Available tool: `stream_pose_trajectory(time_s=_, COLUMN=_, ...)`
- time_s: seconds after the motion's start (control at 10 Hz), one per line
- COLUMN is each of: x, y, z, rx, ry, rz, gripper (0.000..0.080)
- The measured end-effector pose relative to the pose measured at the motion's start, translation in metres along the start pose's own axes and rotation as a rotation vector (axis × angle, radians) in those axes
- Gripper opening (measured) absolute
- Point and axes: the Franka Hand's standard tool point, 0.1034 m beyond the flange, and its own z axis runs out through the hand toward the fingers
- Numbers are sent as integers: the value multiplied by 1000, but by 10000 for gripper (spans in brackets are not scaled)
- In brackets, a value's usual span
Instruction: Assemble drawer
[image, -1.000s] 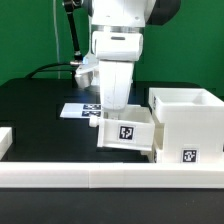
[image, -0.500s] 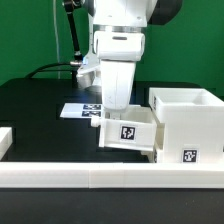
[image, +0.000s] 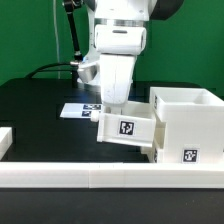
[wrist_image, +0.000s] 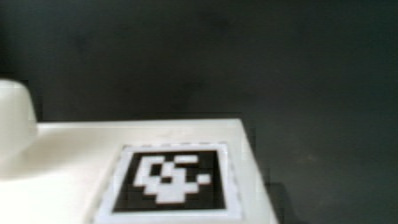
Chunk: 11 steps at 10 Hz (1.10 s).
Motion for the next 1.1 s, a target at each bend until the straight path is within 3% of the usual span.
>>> stream_pose_trajectory(time_s=0.7, x=0, y=-7, z=4, rx=33, ry=-25, rz=-113, gripper=42)
stream_pose_trajectory(time_s=1.1, x=-2, y=-6, z=4, rx=34, ry=-30, rz=-126, gripper=42)
